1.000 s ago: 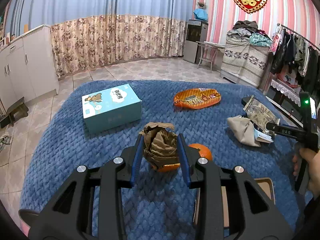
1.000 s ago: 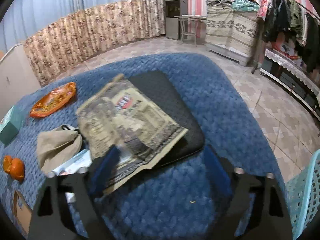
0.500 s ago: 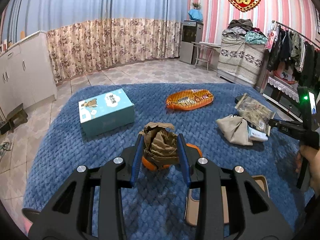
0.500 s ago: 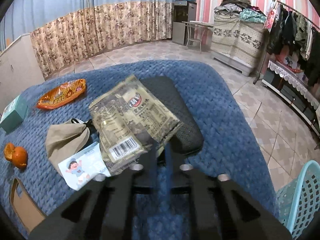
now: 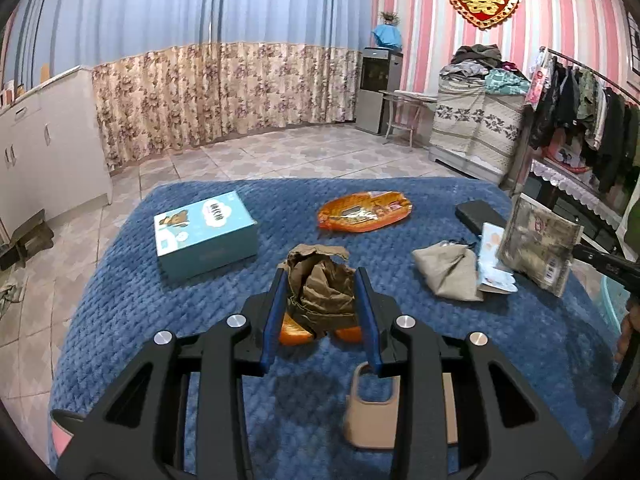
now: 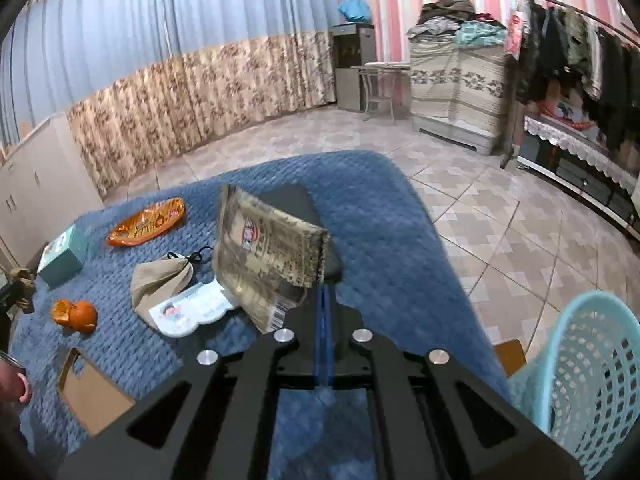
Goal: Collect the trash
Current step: 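Carry the wrapper in the left tool and packet in the right tool over the basket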
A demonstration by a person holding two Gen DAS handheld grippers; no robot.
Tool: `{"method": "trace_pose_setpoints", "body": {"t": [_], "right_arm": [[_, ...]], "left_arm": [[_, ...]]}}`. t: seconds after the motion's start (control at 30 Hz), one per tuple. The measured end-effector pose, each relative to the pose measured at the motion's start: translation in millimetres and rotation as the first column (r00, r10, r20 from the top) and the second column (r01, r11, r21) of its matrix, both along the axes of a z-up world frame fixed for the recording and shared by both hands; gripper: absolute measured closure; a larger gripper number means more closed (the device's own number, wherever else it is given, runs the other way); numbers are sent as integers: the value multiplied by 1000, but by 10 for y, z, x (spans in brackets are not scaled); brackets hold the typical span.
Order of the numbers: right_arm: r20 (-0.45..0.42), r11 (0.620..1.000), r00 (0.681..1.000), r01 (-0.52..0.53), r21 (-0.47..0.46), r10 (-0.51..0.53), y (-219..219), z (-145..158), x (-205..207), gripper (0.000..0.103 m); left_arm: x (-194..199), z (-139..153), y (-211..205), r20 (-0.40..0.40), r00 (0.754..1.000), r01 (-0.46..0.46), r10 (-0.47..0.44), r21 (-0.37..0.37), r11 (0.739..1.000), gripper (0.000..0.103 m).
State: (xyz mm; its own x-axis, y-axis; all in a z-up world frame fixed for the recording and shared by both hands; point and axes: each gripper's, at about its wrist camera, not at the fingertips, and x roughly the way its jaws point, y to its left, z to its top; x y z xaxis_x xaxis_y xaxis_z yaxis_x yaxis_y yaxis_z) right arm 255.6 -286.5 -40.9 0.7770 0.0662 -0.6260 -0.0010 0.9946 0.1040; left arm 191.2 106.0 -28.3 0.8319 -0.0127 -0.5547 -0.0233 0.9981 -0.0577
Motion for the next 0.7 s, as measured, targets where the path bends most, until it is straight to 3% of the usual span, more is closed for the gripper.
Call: {"method": "trace_pose_setpoints", "body": {"t": [0.37, 0.57, 0.7], "right_arm": [[68, 990, 988, 135, 51, -139, -730, 139, -780, 102], [145, 965, 955, 250, 83, -260, -1252, 304, -1219, 102], [184, 934, 915, 349, 79, -358, -1632, 379, -1505, 102]], "left_arm": [[-25, 117, -556, 21, 993, 113, -113, -2, 994, 70], [-10, 215, -1011, 41, 980, 194, -194, 3, 981, 70], [-13, 275, -1310, 54, 968, 245, -245, 4, 969, 70]]}}
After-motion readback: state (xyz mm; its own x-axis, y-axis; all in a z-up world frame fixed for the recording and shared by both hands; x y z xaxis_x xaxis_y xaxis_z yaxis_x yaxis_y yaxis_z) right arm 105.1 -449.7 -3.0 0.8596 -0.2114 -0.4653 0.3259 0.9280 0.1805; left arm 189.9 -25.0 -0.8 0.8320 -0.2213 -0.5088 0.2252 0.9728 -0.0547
